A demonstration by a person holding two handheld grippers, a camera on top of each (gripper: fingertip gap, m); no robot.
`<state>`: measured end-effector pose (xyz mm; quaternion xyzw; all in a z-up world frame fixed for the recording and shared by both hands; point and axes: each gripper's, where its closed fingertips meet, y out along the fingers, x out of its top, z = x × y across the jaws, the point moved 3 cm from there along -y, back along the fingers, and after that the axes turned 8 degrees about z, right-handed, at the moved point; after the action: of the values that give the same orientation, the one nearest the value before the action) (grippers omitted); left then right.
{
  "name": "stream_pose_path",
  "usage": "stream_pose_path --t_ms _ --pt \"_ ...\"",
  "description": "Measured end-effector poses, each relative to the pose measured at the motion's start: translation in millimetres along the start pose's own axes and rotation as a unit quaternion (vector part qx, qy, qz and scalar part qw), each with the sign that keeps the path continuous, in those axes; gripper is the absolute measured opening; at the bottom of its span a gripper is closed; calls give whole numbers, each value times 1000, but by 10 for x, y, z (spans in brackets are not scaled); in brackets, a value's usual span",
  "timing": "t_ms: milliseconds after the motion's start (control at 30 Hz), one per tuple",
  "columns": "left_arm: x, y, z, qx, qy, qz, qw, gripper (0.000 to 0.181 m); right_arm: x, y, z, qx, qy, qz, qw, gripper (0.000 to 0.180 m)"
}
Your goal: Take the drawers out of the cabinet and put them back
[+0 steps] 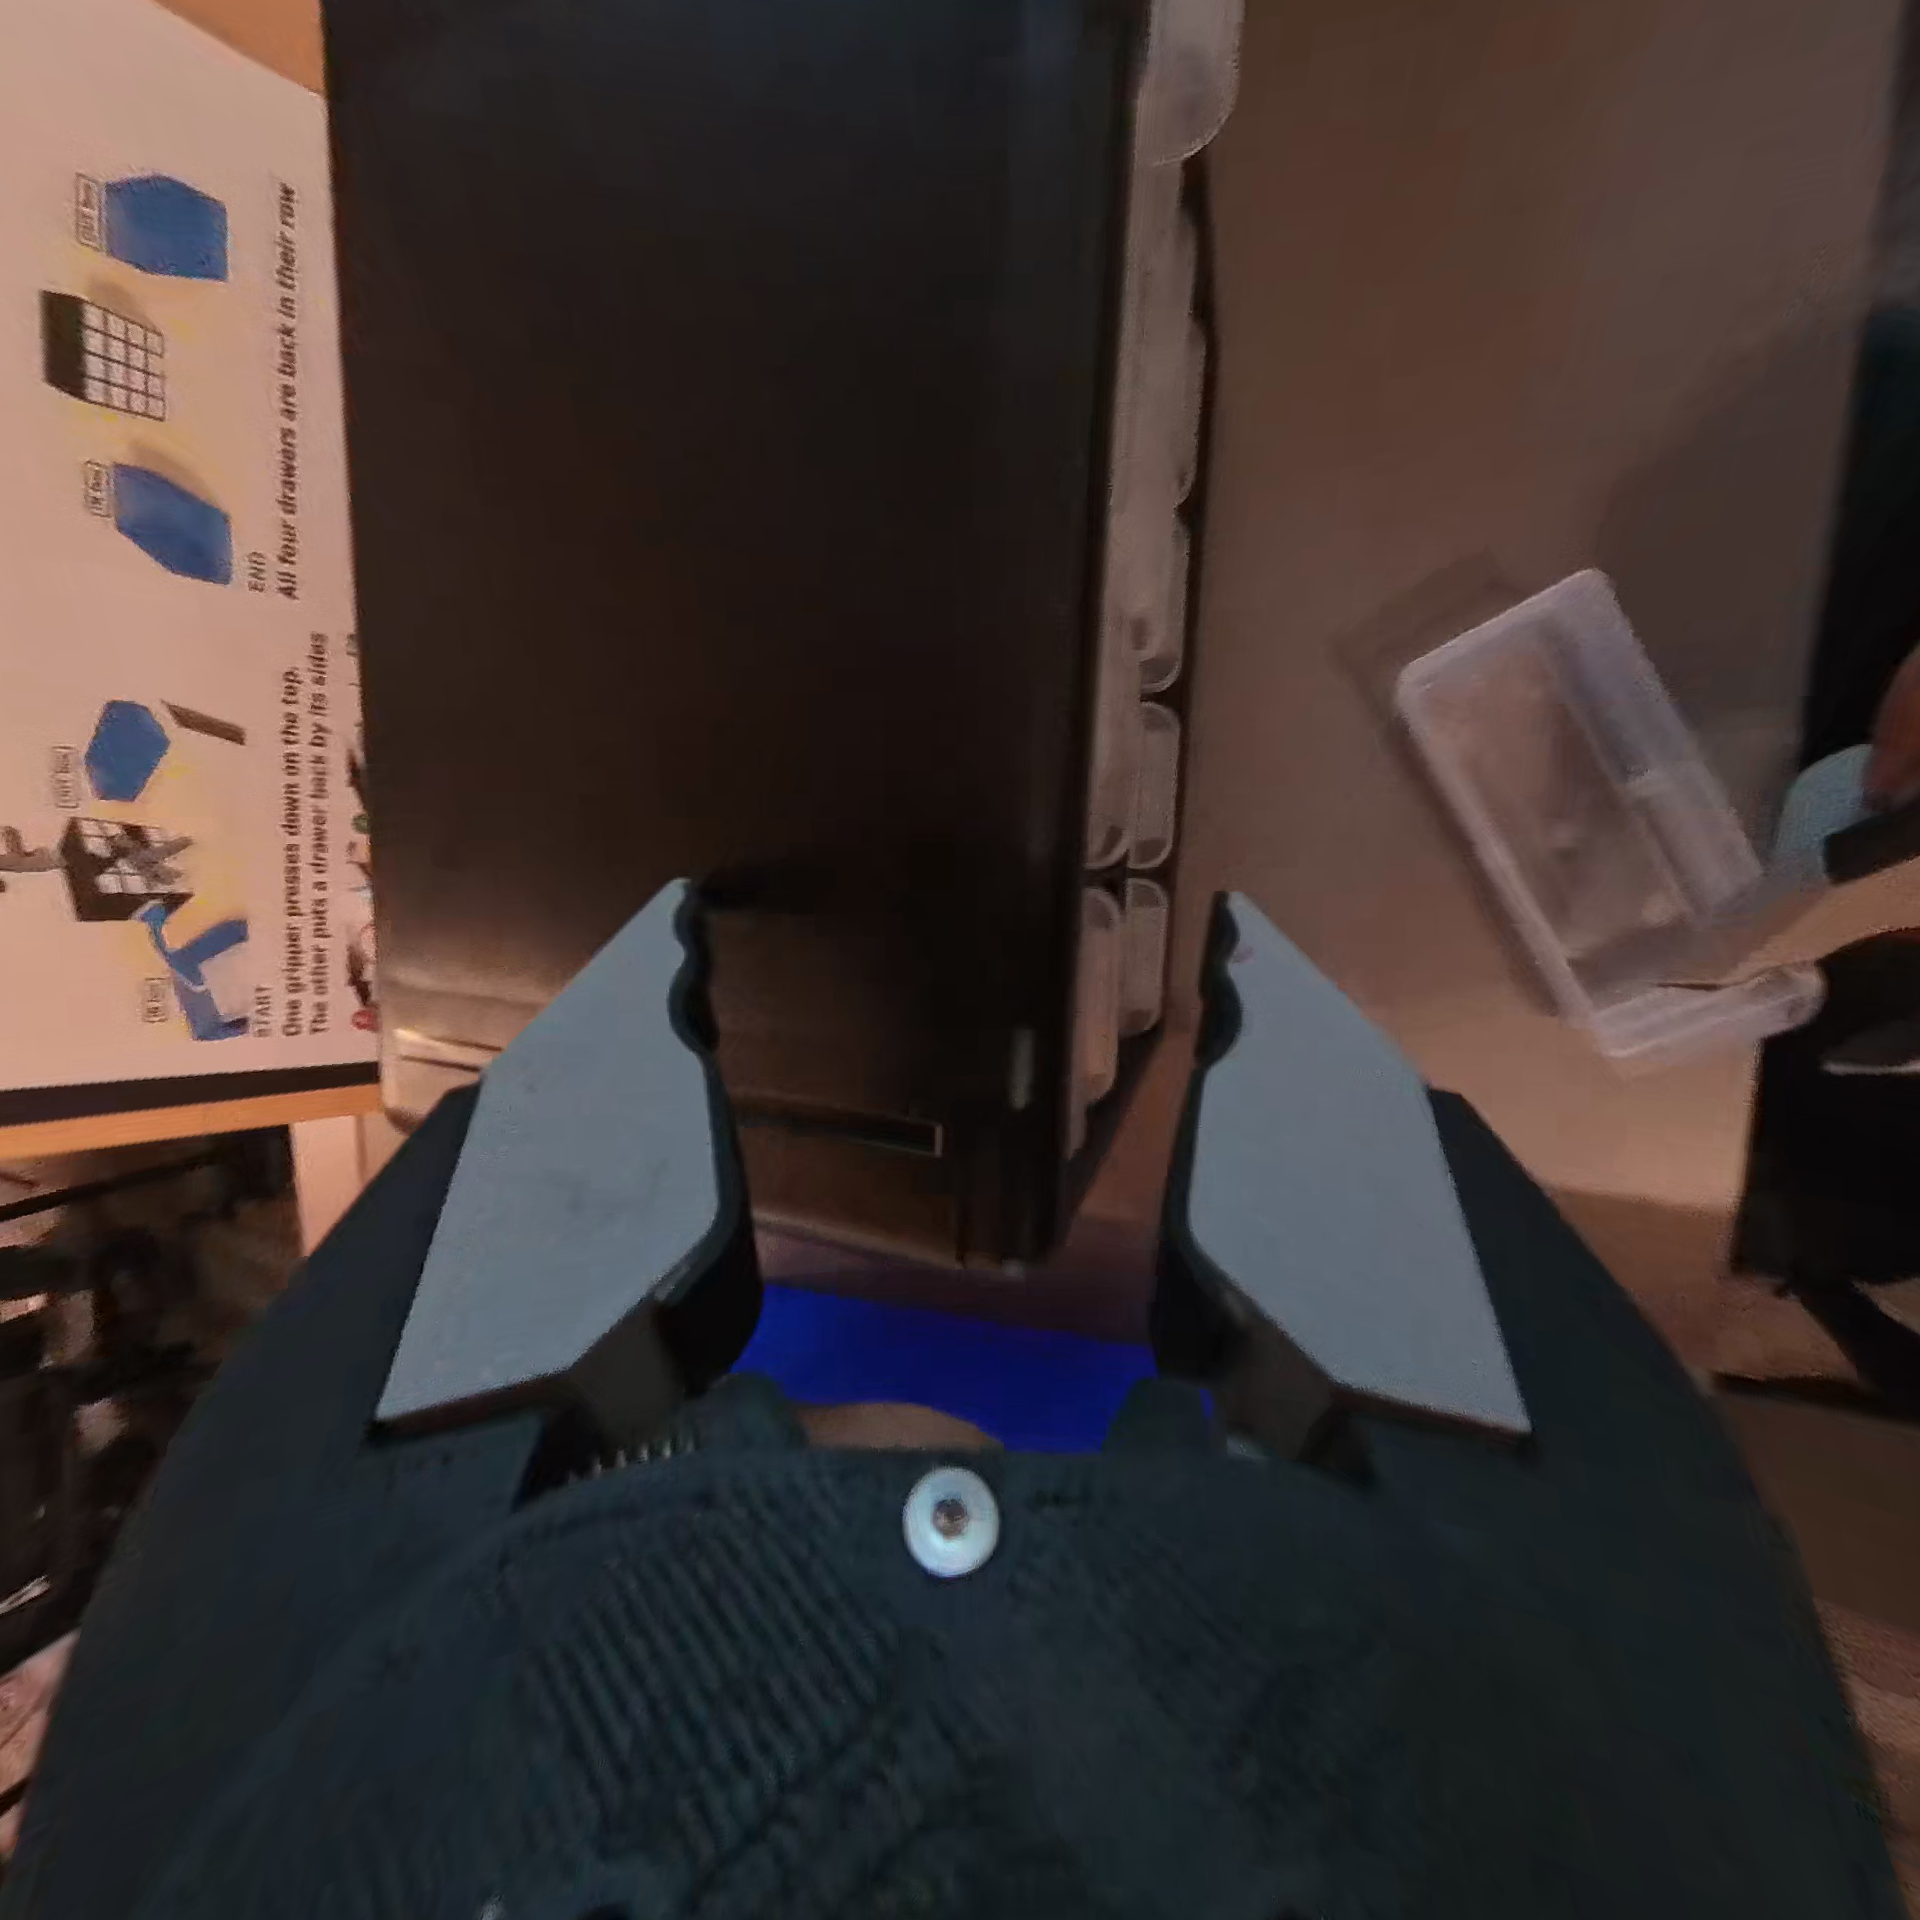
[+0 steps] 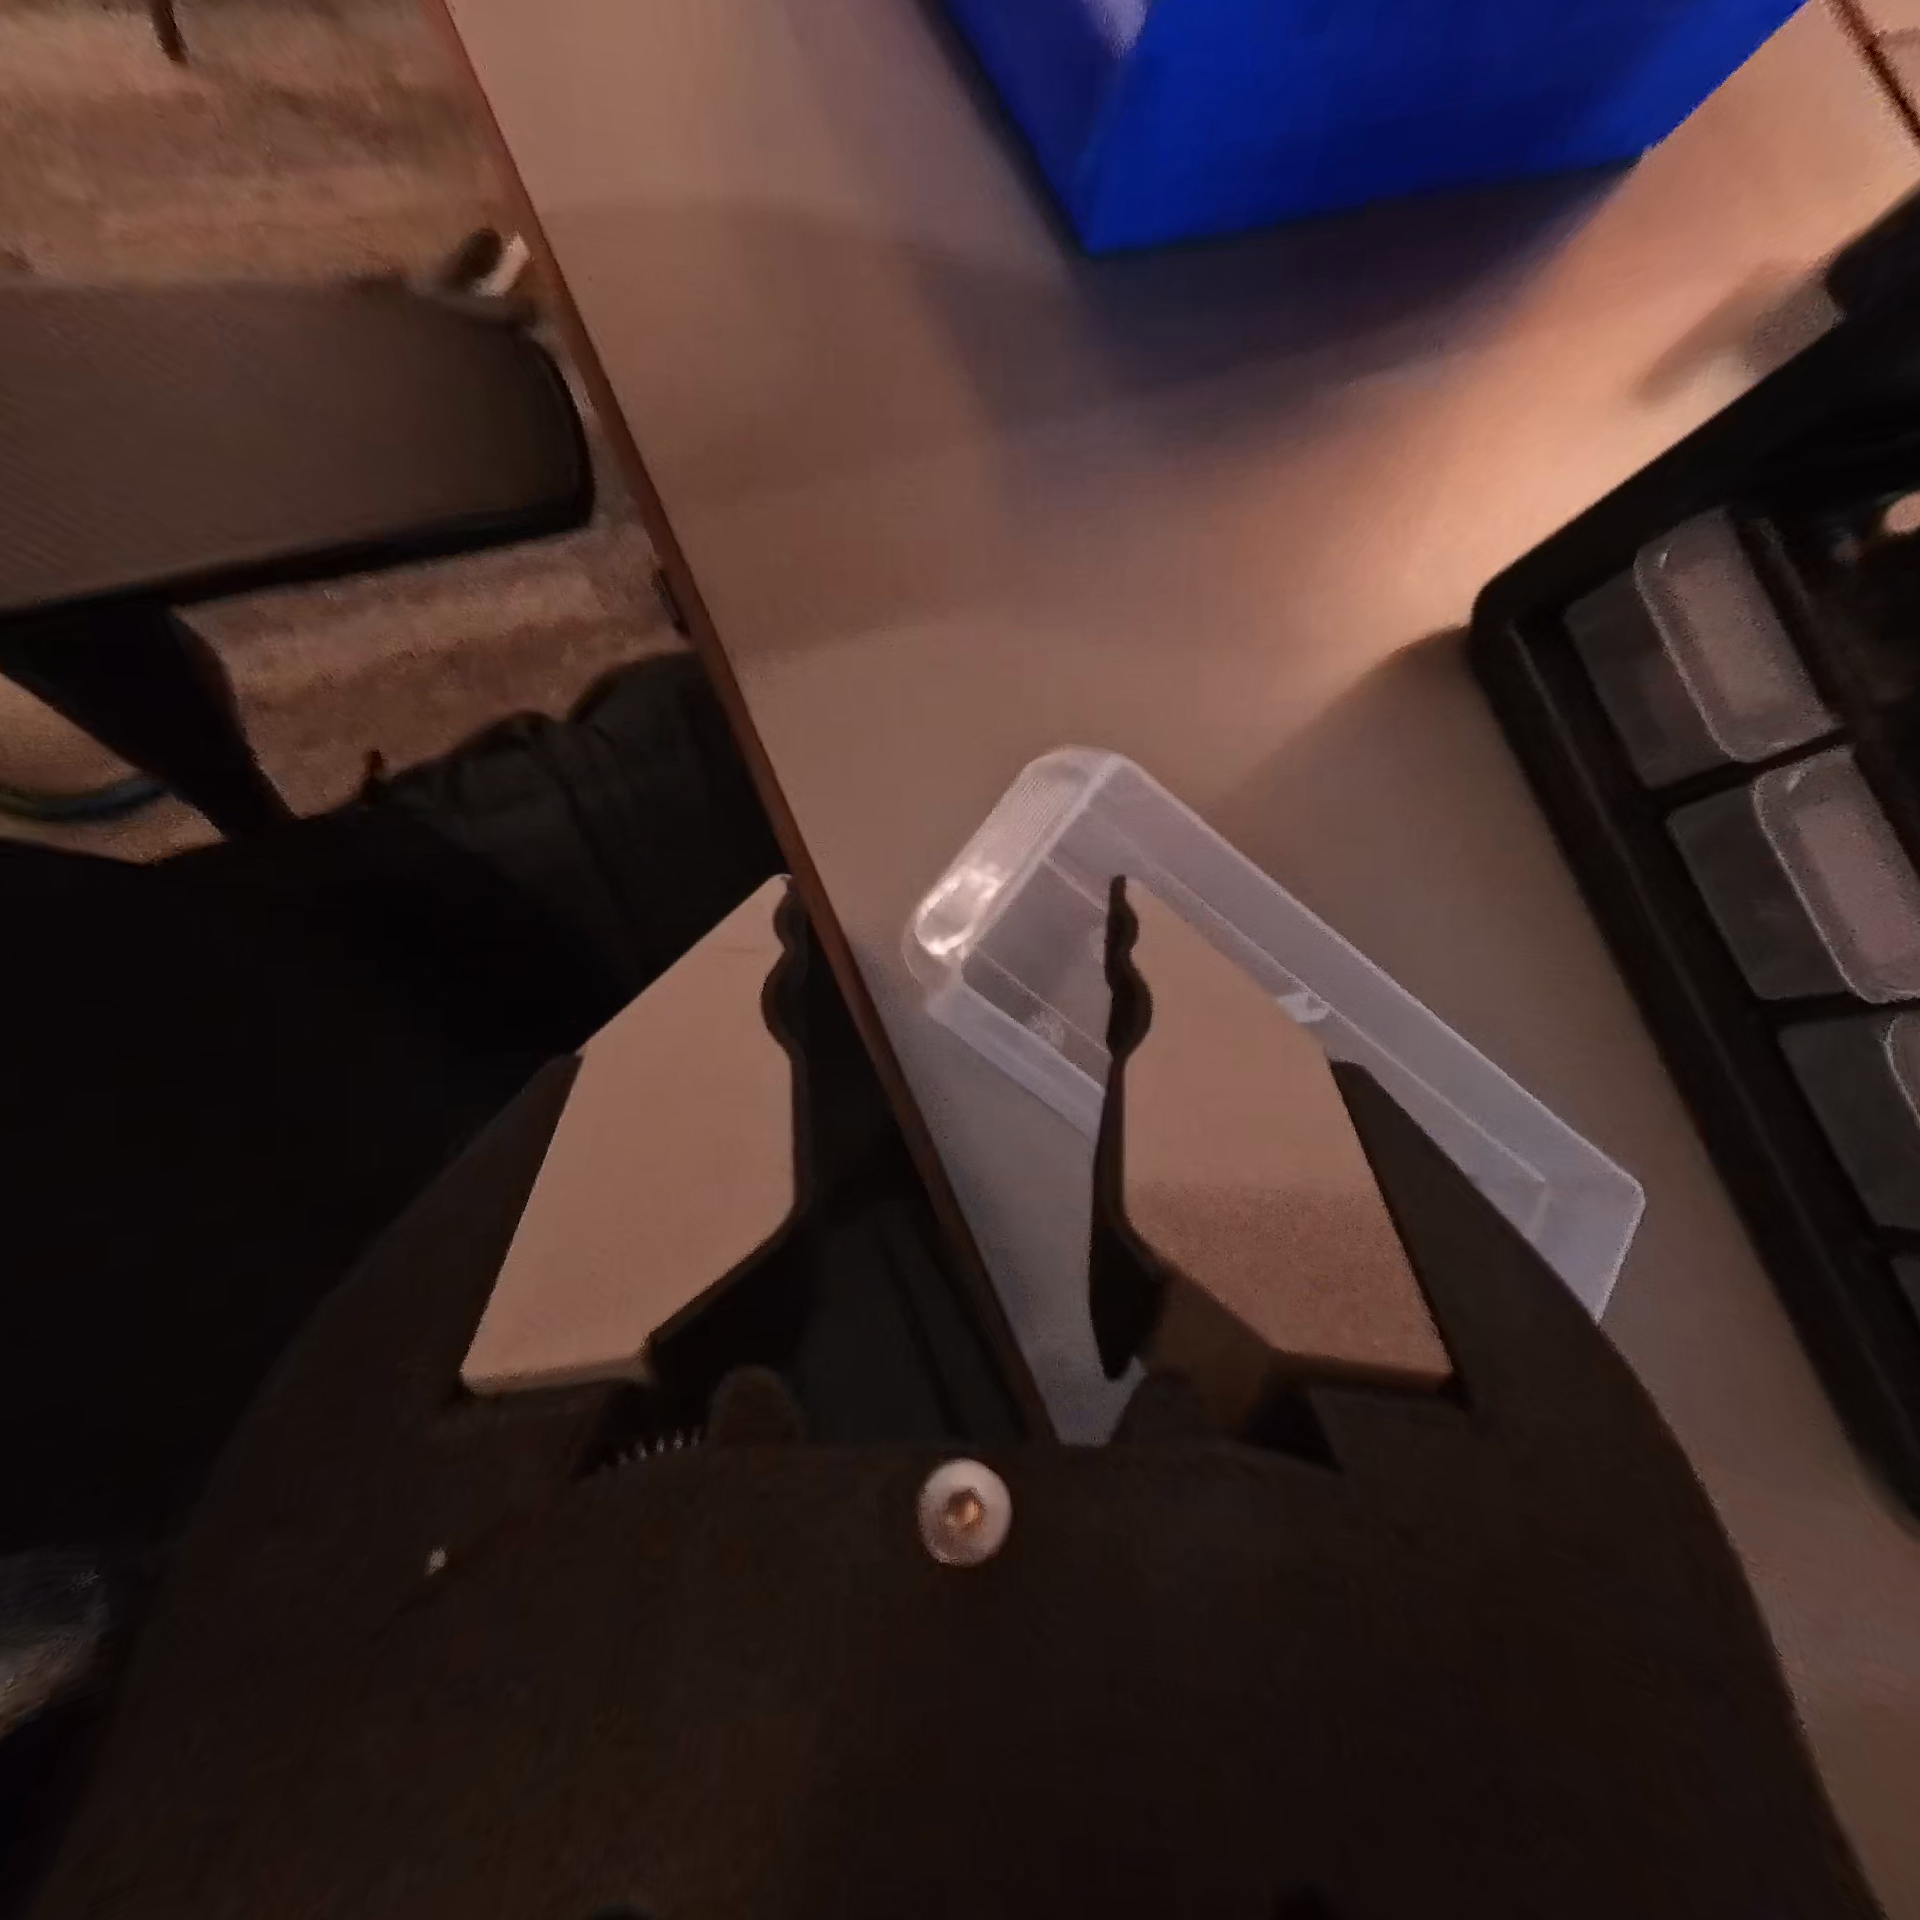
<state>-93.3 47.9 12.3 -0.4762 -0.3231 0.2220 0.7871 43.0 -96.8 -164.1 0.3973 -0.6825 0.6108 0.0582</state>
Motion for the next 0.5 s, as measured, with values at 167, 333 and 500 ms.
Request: stream_pose_path --t_ms 167,333,500 --pt "-56 65 31 82 39 19 996 85 -403 -59 -270 -23 -24 62 998 40" --pt "-100 108 -14 114 69 32 991 93 -853 -322 -691 -75 -17 116 990 44" --pt "-92 26 57 69 32 5 997 78 -1102 -448 -915 -80 -21 128 988 45"
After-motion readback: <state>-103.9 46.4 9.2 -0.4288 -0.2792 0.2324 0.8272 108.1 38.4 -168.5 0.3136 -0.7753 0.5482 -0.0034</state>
